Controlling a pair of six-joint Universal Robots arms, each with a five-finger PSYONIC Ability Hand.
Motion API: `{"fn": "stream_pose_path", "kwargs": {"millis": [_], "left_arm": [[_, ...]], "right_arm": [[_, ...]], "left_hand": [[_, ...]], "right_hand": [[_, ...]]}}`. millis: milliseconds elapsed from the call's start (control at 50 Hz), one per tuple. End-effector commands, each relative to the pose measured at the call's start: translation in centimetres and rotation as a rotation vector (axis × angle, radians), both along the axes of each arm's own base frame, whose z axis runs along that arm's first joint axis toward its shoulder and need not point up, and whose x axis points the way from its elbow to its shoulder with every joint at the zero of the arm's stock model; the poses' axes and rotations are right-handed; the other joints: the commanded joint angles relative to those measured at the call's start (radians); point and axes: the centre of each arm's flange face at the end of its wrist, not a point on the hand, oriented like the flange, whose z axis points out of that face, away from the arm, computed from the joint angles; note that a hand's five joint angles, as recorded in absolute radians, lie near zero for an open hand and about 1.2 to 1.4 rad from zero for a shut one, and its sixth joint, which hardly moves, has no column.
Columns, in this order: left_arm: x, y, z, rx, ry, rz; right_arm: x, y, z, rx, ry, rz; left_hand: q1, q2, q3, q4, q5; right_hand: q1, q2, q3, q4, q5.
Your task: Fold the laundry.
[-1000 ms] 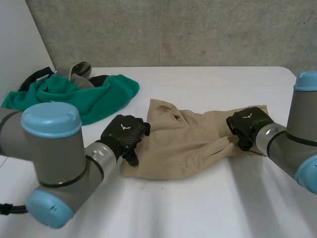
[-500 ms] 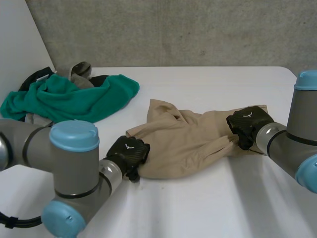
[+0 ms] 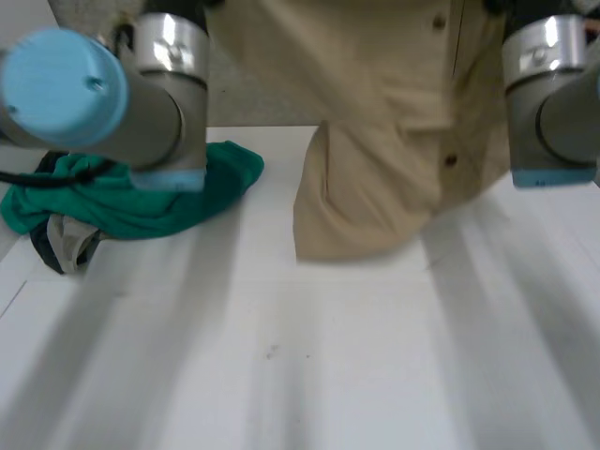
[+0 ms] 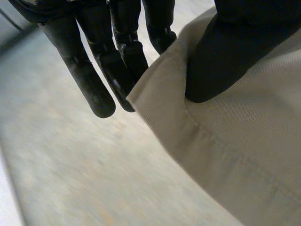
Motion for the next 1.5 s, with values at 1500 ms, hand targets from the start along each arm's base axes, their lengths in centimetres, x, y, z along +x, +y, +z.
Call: {"fn": "stream_pose_path", "kwargs": {"millis": [1500], "left_arm": [[0.5, 4.4, 4.4, -0.114, -0.035, 0.059]], "right_arm": [[-0.3, 2.5, 3.4, -0.069, 0.107, -0.18]], "left_hand": [[0.26, 0.201, 0.208, 0.199, 0.239]], "right_hand": [[0.419, 0.22, 0.217, 0.205, 0.233]]}}
